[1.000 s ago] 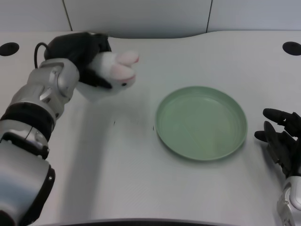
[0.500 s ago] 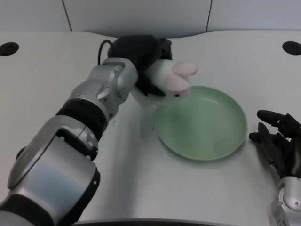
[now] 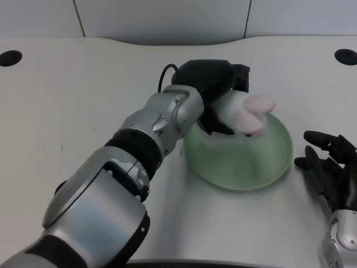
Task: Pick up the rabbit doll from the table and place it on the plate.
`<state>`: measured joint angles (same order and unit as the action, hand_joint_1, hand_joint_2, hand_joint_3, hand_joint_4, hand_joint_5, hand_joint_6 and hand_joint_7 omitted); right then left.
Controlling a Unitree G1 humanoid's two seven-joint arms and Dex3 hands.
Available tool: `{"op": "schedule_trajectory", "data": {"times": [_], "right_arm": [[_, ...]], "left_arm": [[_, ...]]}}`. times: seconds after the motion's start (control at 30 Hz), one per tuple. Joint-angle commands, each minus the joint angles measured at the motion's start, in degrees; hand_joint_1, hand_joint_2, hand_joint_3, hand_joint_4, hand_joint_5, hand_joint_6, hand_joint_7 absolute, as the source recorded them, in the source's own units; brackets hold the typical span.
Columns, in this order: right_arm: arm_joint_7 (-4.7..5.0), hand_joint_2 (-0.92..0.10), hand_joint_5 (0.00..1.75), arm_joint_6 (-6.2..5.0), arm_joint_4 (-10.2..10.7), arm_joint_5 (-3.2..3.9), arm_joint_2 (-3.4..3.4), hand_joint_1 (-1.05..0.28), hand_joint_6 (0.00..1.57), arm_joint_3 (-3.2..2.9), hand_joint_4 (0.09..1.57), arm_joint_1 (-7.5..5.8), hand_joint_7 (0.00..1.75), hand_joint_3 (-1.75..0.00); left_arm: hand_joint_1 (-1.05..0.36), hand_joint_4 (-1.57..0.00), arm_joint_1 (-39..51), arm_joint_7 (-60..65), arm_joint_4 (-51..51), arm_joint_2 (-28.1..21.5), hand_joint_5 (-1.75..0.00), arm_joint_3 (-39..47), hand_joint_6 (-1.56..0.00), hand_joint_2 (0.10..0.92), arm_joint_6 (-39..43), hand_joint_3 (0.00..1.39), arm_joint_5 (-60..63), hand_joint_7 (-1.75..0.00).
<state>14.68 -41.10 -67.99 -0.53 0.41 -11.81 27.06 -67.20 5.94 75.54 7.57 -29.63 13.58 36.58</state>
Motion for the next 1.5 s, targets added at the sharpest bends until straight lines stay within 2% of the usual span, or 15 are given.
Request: {"op": "schedule_trajectory", "data": {"times": [0.03, 0.07, 0.1, 0.17, 0.23, 0.47, 0.57, 0.63, 0.73, 0.83, 0.93, 1.13, 1.27, 1.4, 1.5], "right_arm": [[0.17, -0.92, 0.83, -0.18, -1.03, 0.13, -0.94, -0.18, 0.75, -0.15, 0.76, 0.07, 0.66, -0.26], [0.29, -0.92, 0.83, -0.09, -1.12, 0.07, -0.95, -0.19, 0.75, -0.16, 0.77, 0.08, 0.66, -0.26], [0.39, -0.92, 0.82, -0.06, -1.12, 0.06, -0.87, -0.19, 0.75, -0.19, 0.78, 0.06, 0.66, -0.26], [0.47, -0.92, 0.82, -0.5, -0.92, 0.05, -0.59, -0.17, 0.75, -0.19, 0.77, -0.11, 0.65, -0.26], [0.62, -0.92, 0.81, -0.81, -0.7, -0.07, -0.41, -0.17, 0.75, -0.09, 0.77, -0.26, 0.64, -0.26], [-0.22, -0.92, 0.83, -0.95, -1.26, 0.54, -0.54, -0.19, 0.77, -0.59, 0.8, -0.02, 0.63, -0.24], [0.04, -0.92, 0.85, -1.16, -1.16, 0.16, -0.53, -0.19, 0.78, -0.46, 0.82, 0.02, 0.63, -0.23], [0.33, -0.92, 0.85, -0.99, -0.99, -0.1, -0.46, -0.21, 0.77, -0.33, 0.81, -0.02, 0.64, -0.23], [-0.32, -0.92, 0.85, -1.48, -1.1, 0.46, -0.26, -0.18, 0.77, -0.76, 0.8, -0.07, 0.64, -0.23], [0.16, -0.92, 0.84, -1.55, -0.92, 0.01, -0.21, -0.18, 0.77, -0.52, 0.78, -0.18, 0.64, -0.24], [0.11, -0.92, 0.84, -1.12, -0.37, 0.52, 0.23, -0.16, 0.76, -0.84, 0.77, -0.08, 0.63, -0.25], [-0.58, -0.92, 0.85, -1.48, -1.29, 0.35, -0.43, -0.17, 0.77, -0.89, 0.8, 0.03, 0.63, -0.26], [-1.93, -0.92, 0.83, -1.02, -1.09, 1.45, -0.19, -0.16, 0.76, -1.53, 0.79, 0.03, 0.62, -0.26], [-0.89, -0.92, 0.82, -0.94, -0.75, 0.9, -0.28, -0.16, 0.76, -1.08, 0.77, 0.06, 0.62, -0.25], [-1.08, -0.92, 0.84, -0.61, -0.98, 1.11, -0.48, -0.18, 0.77, -1.19, 0.8, 0.23, 0.62, -0.25]], "left_arm": [[-0.27, -0.74, -0.79, -0.53, 0.96, 0.05, -1.41, -0.6, -0.65, 0.576, -0.99, 0.61, 0.69, -1.39], [-0.27, -0.73, -0.73, -0.65, 1.05, 0.08, -1.41, -0.66, -0.64, 0.582, -1.02, 0.58, 0.68, -1.43], [-0.28, -0.75, -0.61, -0.69, 1.12, 0.05, -1.24, -0.69, -0.69, 0.591, -0.9, 0.54, 0.62, -1.24], [-0.27, -0.79, -0.32, -0.51, 1.24, -0.04, -1.13, -0.78, -0.75, 0.608, -0.66, 0.49, 0.57, -1.08], [-0.27, -0.77, -0.18, -0.36, 1.34, -0.05, -1.34, -0.93, -0.67, 0.623, -0.72, 0.5, 0.72, -1.34], [-0.3, -0.59, 0.43, 1.12, 1.33, -0.23, -1.72, -1.71, -0.41, 0.69, -0.88, 0.47, 1.73, -1.72], [-0.36, -0.56, 0.83, 0.29, 1.3, -0.22, -1.49, -0.46, -0.46, 0.817, -0.06, 0.21, 0.26, -1.36], [-0.39, -0.66, 1.27, -0.04, 1.3, -0.3, -0.8, 0.37, -0.68, 0.874, 1.11, 0.05, -0.51, -0.54], [-0.47, -0.71, 1.47, -1.01, 1.43, -0.29, -0.26, 0.66, -0.71, 0.887, 1.31, 0.01, -0.76, -0.07], [-0.54, -0.65, 1.37, -1.81, 1.48, -0.27, -0.09, 0.51, -0.62, 0.889, 0.98, 0.0, -0.56, -0.01], [-0.61, -0.47, 0.89, -3.36, 1.63, -0.22, -0.01, -0.24, -0.49, 0.878, -0.24, 0.0, 0.17, 0.0], [-0.65, -0.27, 0.43, -4.14, 1.6, -0.43, 0.0, -2.03, -0.32, 0.877, -1.87, 0.0, 1.99, 0.0], [-0.68, -0.17, 0.03, -5.29, 1.64, -0.65, 0.0, -2.67, -0.24, 0.886, -2.87, 0.0, 2.29, 0.0], [-0.73, -0.08, -0.17, -6.64, 1.55, -0.94, 0.0, -2.34, -0.18, 0.877, -3.27, 0.0, 1.93, 0.0], [-0.74, -0.05, -0.21, -6.3, 1.47, -1.23, 0.0, -2.21, -0.17, 0.875, -3.67, 0.0, 1.91, 0.0]]}}
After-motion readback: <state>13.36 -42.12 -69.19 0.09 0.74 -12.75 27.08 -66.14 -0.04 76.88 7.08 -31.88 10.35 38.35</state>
